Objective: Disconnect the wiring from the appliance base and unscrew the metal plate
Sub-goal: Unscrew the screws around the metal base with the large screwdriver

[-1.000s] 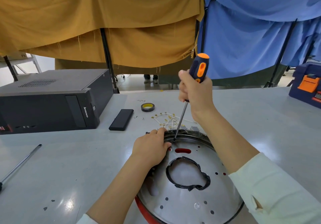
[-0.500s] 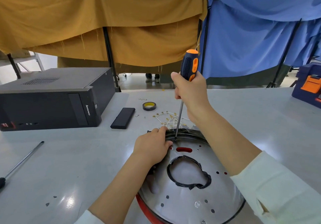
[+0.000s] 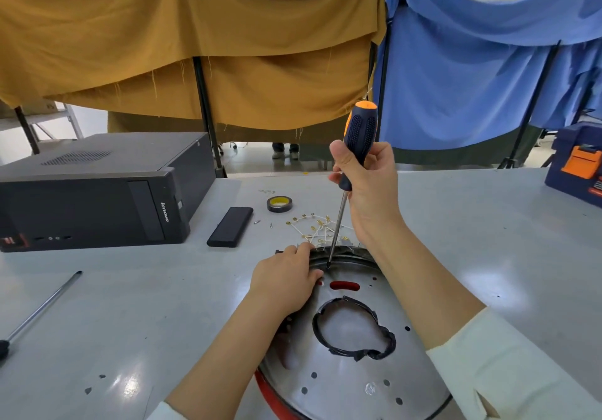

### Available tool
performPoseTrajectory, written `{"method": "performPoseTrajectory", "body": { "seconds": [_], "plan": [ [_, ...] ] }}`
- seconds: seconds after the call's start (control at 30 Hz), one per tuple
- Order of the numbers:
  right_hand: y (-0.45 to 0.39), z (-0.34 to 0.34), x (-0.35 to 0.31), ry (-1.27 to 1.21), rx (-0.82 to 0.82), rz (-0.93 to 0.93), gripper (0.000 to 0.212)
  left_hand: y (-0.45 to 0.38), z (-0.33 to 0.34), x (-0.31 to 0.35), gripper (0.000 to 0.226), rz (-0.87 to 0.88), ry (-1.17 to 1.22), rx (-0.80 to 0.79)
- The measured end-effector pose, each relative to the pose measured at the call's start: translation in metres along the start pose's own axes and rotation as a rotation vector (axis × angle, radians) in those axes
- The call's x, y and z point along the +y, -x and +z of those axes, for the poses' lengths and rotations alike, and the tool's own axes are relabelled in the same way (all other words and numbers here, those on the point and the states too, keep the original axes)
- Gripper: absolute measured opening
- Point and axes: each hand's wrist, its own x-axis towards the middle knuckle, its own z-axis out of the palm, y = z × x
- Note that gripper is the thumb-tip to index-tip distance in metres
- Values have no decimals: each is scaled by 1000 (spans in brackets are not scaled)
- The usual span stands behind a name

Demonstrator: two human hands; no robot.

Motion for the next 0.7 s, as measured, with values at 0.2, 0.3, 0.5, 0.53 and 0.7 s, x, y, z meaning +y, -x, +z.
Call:
{"method": "performPoseTrajectory", "body": {
  "seconds": [0.2, 0.3, 0.5, 0.53, 0.7],
  "plan": [
    [0, -1, 4, -223, -188, 142, 53, 1, -1, 1, 45, 0, 15, 0],
    [0, -2, 5, -220, -235, 153, 53, 0, -2, 1, 45, 4, 18, 0],
    [7, -6, 14, -153, -191, 62, 37, 1, 0, 0, 51, -7, 38, 9],
    [8, -7, 15, -155, -200, 52, 30, 1, 0, 1, 53, -8, 52, 20],
    [10, -8, 18, -212, -234, 140, 46, 4, -2, -1, 33, 39, 148, 66]
  ]
}}
